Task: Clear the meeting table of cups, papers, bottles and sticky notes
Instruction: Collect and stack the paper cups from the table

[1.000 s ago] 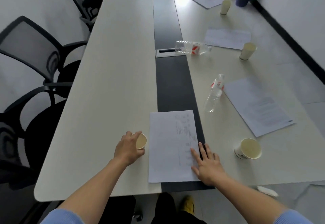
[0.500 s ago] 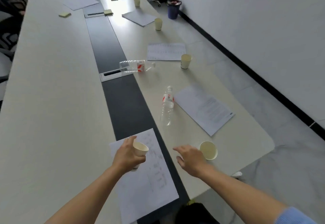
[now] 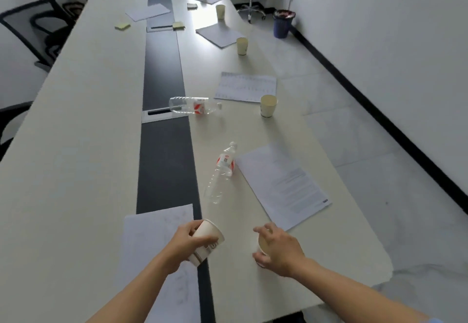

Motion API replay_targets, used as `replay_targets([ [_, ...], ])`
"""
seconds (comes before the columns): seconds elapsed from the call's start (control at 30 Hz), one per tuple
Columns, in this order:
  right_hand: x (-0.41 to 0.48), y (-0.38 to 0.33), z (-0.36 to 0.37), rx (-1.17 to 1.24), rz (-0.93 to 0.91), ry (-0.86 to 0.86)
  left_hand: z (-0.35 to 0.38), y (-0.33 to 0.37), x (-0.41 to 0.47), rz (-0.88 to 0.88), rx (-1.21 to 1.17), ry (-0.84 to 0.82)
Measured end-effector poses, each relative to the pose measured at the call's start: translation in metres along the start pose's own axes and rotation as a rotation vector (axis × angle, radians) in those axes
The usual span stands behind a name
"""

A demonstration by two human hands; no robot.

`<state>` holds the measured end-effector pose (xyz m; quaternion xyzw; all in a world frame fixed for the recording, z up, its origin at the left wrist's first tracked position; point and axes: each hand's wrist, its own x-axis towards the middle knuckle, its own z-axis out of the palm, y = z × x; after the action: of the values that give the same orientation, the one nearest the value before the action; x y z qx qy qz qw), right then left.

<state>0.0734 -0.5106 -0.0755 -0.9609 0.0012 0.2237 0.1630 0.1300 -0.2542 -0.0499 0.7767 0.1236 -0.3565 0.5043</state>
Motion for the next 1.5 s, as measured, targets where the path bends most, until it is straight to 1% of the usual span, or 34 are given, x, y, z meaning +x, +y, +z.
replay_targets([
  [0.03,0.008,0.007,-0.01,0.068,0.017,-0.017,0.009,0.003,0.0,-0.025,-0.037,0.002],
  [0.1,0.02,0.029,-0.032,0.218,0.047,-0.018,0.036,0.01,0.001,-0.054,-0.147,0.056],
  [0.2,0.028,0.054,-0.062,0.529,0.095,0.043,0.073,0.021,-0.006,-0.085,-0.335,0.108],
  [0.3,0.019,0.071,-0.08,0.753,0.052,0.065,0.114,0.032,-0.016,-0.126,-0.474,0.132],
  [0.43,-0.001,0.082,-0.089,0.95,0.003,0.055,0.15,0.052,-0.027,-0.163,-0.496,0.225],
  [0.5,-0.015,0.085,-0.087,0.985,-0.022,0.036,0.164,0.064,-0.034,-0.153,-0.485,0.261],
  [0.63,-0.044,0.093,-0.08,0.969,-0.048,0.035,0.191,0.089,-0.044,-0.134,-0.491,0.336],
  [0.77,-0.055,0.113,-0.082,0.936,-0.095,0.017,0.229,0.111,-0.047,-0.119,-0.506,0.352],
  [0.97,-0.049,0.144,-0.107,0.885,-0.188,-0.146,0.263,0.138,-0.038,-0.141,-0.539,0.419],
  [1.07,-0.033,0.166,-0.126,0.803,-0.256,-0.196,0.276,0.156,-0.023,-0.158,-0.562,0.45],
  [1.17,-0.002,0.213,-0.154,0.715,-0.294,-0.172,0.306,0.191,0.01,-0.168,-0.593,0.457],
  [1.33,0.06,0.301,-0.225,0.506,-0.313,-0.143,0.377,0.26,0.075,-0.172,-0.733,0.407],
  [1.43,0.093,0.338,-0.26,0.416,-0.33,-0.16,0.414,0.296,0.107,-0.193,-0.852,0.399],
  [1.5,0.108,0.35,-0.274,0.383,-0.343,-0.188,0.426,0.311,0.117,-0.215,-0.88,0.39],
])
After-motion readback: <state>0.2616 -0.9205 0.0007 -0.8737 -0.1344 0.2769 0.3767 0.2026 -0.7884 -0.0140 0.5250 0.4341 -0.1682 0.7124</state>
